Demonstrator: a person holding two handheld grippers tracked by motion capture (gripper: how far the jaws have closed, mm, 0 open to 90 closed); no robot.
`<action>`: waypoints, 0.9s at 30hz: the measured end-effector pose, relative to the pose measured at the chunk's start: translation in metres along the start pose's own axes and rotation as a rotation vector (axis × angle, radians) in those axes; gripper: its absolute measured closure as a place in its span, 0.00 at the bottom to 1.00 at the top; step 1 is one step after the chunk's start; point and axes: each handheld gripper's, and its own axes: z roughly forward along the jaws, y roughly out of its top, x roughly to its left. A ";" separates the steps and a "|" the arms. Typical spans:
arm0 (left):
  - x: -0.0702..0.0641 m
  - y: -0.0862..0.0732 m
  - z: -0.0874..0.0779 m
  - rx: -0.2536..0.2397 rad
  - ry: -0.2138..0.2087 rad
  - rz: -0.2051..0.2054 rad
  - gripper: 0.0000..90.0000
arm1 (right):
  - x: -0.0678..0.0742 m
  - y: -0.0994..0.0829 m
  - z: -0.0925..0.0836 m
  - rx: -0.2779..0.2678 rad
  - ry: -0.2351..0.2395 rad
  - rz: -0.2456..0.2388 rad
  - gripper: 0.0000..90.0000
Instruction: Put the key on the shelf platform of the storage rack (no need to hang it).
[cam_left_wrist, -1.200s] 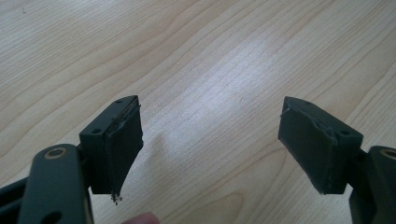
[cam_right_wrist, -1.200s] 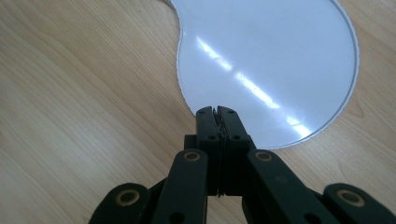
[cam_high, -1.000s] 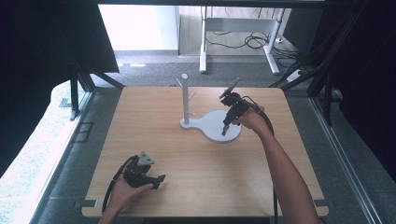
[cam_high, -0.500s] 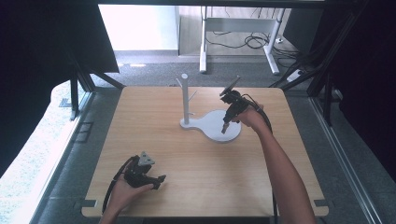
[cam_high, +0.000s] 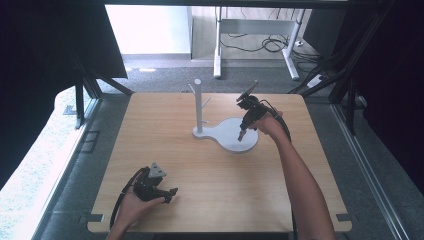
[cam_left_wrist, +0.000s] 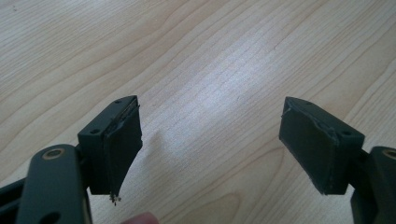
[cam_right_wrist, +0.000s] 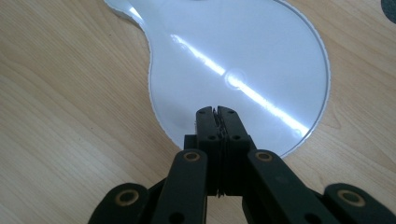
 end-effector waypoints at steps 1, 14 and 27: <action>0.000 0.000 0.000 0.000 0.000 -0.005 0.24 | -0.001 0.000 0.000 -0.003 -0.002 0.000 0.99; 0.000 0.000 0.001 0.005 -0.001 -0.004 0.24 | -0.004 0.004 0.005 -0.004 0.004 0.013 0.99; -0.002 0.000 0.005 0.023 -0.005 0.006 0.23 | -0.010 0.004 0.012 -0.007 0.000 0.034 0.99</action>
